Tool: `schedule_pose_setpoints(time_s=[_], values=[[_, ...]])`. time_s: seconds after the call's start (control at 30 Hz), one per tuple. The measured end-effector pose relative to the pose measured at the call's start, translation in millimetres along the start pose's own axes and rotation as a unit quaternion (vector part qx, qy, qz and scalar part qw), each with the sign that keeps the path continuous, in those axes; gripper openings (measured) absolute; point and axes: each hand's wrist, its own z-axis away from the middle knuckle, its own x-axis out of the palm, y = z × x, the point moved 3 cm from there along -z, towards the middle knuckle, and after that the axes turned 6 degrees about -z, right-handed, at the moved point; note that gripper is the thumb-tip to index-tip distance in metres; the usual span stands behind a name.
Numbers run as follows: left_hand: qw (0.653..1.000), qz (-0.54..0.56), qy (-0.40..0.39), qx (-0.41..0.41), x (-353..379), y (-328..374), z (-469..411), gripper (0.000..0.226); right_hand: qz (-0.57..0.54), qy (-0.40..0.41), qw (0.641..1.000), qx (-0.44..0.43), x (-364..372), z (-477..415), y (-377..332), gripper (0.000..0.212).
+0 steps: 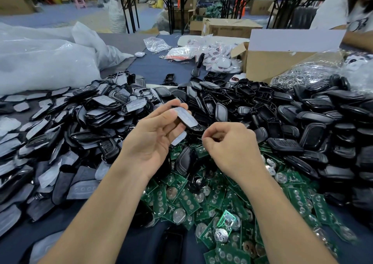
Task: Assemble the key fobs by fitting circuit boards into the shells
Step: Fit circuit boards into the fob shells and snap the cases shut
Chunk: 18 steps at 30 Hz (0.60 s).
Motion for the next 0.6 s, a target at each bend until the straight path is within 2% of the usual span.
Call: schedule_pose_setpoints(time_s=[0.07,0.17,0.27,0.37,0.43,0.5,0.53,0.57,0.6], values=[[1.000,-0.013,-0.020,-0.001,1,-1,0,0.022,-0.021,0.040,0.999,-0.017,-4,1,-2,0.015],[0.998,-0.035,-0.047,-0.006,3,-1,2,0.024,-0.184,0.065,0.981,0.011,-10,-2,-1,0.017],[0.995,-0.059,-0.077,-0.004,6,-2,4,0.023,-0.350,-0.021,0.933,0.076,-7,-3,-6,0.017],[0.989,-0.100,-0.110,-0.007,8,-4,5,0.022,-0.391,-0.085,0.909,0.114,-2,0,-8,0.009],[0.988,-0.131,-0.087,-0.006,7,-6,5,0.023,-0.393,-0.081,0.907,0.127,-2,0,-7,0.014],[0.985,-0.168,-0.021,0.012,5,-9,3,0.021,-0.421,-0.050,0.894,0.146,-6,-2,-4,0.024],[0.975,-0.221,0.019,0.033,4,-11,2,0.021,-0.445,-0.031,0.881,0.156,-9,-3,-2,0.028],[0.948,-0.306,0.057,0.061,4,-13,3,0.023,-0.471,-0.013,0.866,0.165,-12,-3,0,0.030],[0.906,-0.406,0.083,0.089,5,-15,5,0.024,-0.492,0.005,0.854,0.171,-14,-4,1,0.030]])
